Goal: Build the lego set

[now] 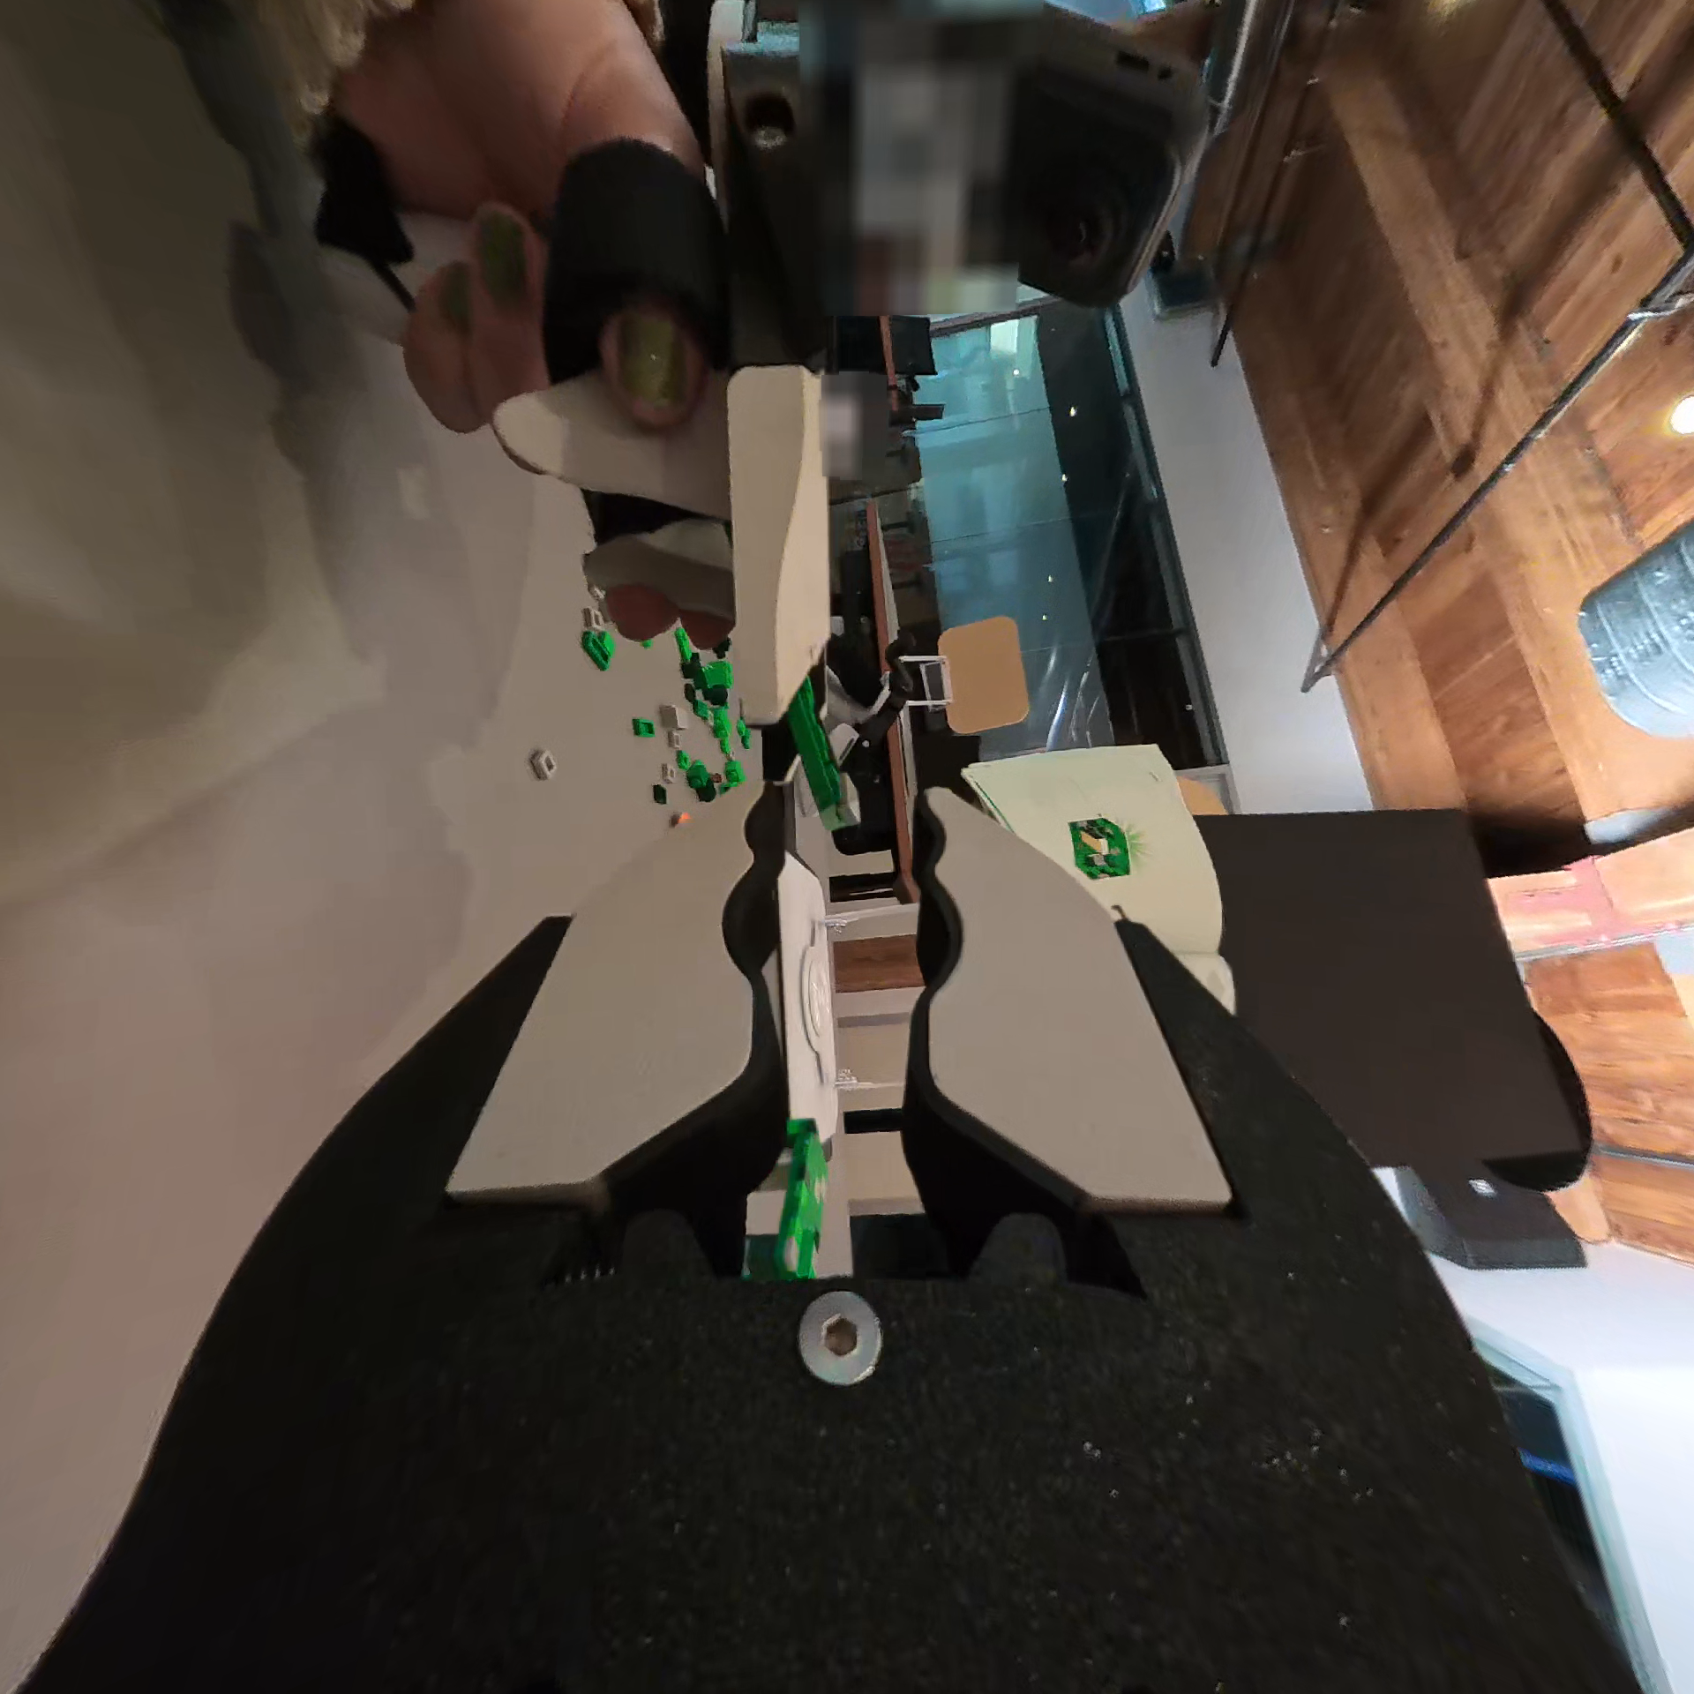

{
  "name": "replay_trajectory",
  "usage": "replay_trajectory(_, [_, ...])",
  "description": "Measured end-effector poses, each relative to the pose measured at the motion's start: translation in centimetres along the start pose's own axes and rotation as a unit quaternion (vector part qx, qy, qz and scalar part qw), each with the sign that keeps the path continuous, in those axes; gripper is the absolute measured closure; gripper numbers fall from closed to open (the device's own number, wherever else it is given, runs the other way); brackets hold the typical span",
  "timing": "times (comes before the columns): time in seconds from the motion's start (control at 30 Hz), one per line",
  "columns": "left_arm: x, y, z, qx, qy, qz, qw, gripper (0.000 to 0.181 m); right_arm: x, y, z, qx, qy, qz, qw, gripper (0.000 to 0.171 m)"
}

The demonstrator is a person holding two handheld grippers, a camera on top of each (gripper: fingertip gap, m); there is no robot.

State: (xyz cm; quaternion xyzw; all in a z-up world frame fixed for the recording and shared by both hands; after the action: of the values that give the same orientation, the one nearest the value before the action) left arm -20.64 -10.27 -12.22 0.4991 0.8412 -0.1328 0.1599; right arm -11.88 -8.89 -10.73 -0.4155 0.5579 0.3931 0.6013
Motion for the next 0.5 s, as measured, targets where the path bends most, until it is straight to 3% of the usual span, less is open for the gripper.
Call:
replay_trajectory(0.23, [-0.1,0.07,0.14,0.006,-0.003,0.006,1.0,0.142,0.37,0.23,-0.09,-0.008,-0.004,0.004,1.0,0.162])
replay_trajectory(0.5, [-0.25,0.19,0.58,0.032,-0.011,0.02,0.999,0.142,0.82,-0.12,-0.11,-0.043,-0.002,-0.028,0.999,0.163])
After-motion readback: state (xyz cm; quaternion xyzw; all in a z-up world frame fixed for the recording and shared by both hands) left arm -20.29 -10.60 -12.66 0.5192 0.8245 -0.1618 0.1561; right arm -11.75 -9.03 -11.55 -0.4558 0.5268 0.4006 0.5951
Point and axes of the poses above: each gripper's, where its closed fingertips meet, y out along the fingers, z out of its underside, x = y × z across the jaws, the point moved 5 cm from there along -y, back along the fingers, and after that the axes turned 12 degrees about -y, right-handed, at the moved point
